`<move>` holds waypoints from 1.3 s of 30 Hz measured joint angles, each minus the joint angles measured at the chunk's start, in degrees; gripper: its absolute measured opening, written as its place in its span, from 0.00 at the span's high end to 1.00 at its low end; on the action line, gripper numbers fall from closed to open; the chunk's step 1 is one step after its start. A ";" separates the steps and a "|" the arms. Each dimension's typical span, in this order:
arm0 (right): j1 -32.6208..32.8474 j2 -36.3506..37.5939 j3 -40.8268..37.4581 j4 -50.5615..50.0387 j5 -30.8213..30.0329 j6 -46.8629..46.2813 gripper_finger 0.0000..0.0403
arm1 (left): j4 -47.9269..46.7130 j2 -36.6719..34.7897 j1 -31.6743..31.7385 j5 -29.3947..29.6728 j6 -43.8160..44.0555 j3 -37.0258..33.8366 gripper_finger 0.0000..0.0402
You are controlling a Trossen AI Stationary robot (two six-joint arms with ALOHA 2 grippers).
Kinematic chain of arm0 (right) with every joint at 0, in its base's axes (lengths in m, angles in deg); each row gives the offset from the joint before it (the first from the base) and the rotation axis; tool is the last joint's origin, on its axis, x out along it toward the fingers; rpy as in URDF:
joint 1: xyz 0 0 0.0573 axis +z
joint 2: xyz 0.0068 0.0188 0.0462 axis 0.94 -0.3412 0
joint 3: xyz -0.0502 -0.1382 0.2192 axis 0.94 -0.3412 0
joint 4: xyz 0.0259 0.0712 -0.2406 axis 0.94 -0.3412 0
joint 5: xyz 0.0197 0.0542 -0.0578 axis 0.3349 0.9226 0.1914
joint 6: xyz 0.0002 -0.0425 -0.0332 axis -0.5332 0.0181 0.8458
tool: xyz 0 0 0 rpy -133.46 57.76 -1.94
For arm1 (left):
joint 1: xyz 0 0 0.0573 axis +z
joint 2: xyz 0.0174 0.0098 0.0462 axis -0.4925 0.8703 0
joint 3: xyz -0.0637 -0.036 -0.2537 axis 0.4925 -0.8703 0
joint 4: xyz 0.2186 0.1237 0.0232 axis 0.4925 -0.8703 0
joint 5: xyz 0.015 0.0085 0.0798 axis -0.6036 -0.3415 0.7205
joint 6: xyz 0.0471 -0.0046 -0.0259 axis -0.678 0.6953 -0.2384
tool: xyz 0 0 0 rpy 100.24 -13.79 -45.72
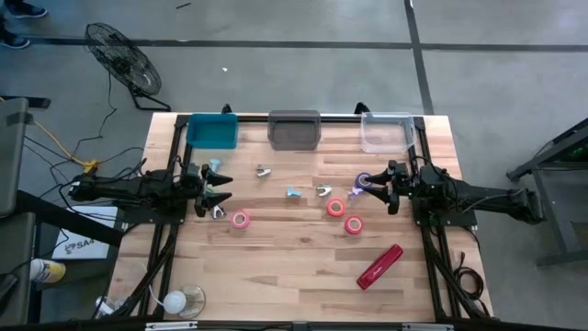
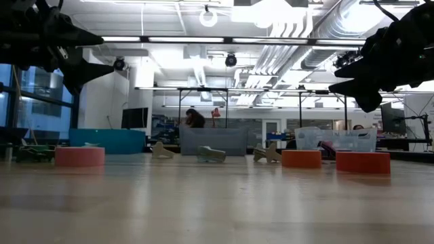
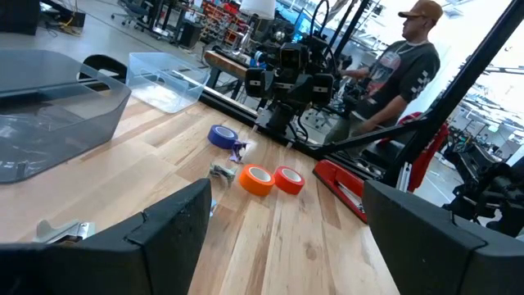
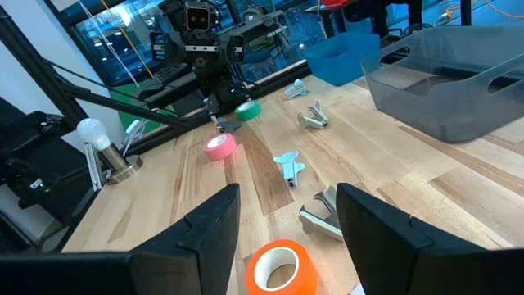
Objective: Pick and place Stapler, Stapler remover, tape
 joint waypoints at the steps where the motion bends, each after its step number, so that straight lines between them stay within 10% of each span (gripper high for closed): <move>1: 0.00 0.00 -0.01 0.02 0.00 0.01 0.52 | 0.02 0.00 0.00 0.01 0.00 0.00 0.22; 39: 0.00 0.00 0.01 0.34 0.05 -5.87 0.52 | 0.00 -0.01 0.00 0.00 0.00 0.00 0.22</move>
